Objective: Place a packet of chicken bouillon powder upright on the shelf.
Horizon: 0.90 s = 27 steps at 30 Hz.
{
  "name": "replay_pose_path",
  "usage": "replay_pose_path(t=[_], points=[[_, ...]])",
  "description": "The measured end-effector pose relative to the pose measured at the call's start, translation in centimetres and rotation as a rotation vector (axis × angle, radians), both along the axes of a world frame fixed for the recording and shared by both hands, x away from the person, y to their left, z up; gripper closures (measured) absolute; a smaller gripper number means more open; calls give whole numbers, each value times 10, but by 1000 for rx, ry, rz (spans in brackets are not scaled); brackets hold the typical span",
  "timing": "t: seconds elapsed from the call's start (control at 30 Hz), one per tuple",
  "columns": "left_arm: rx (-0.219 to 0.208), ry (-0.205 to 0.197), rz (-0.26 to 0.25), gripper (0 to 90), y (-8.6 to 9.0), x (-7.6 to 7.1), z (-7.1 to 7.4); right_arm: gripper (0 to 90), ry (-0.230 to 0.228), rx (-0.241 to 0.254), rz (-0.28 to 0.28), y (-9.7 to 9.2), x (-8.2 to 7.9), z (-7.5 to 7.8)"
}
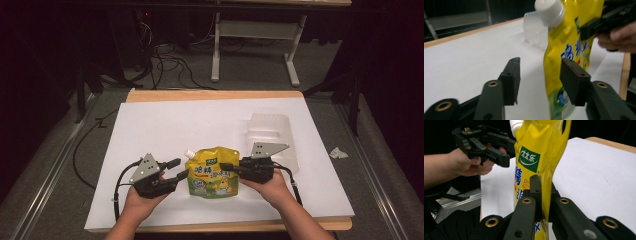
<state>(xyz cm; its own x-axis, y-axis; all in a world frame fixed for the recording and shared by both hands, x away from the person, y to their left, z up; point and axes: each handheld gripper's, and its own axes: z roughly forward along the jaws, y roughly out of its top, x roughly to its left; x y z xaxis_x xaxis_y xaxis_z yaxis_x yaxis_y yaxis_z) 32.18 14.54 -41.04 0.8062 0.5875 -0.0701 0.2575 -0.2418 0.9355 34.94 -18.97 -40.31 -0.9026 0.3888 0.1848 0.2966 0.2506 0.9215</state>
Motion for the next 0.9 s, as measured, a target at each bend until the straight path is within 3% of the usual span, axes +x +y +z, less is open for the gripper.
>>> replay_pose_path(t=[0.17, 0.3, 0.37, 0.53, 0.7, 0.9], points=[[24, -1, 56, 430, 13, -5, -10, 900, -4, 1, -8, 0, -3, 0], [-6, -6, 89, 395, 22, -5, -15, 900, -7, 7, -20, -1, -4, -2], [18, -17, 106, 391, 24, -5, -17, 900, -5, 8, -22, -1, -5, -2], [88, 3, 174, 381, 28, 2, -29, 900, -8, 12, -21, -1, -7, -1], [50, 28, 207, 375, 33, 5, -31, 900, -4, 28, -11, -1, -10, 1], [64, 18, 212, 355, 33, 5, -33, 900, -19, 54, -33, -5, -15, 7]])
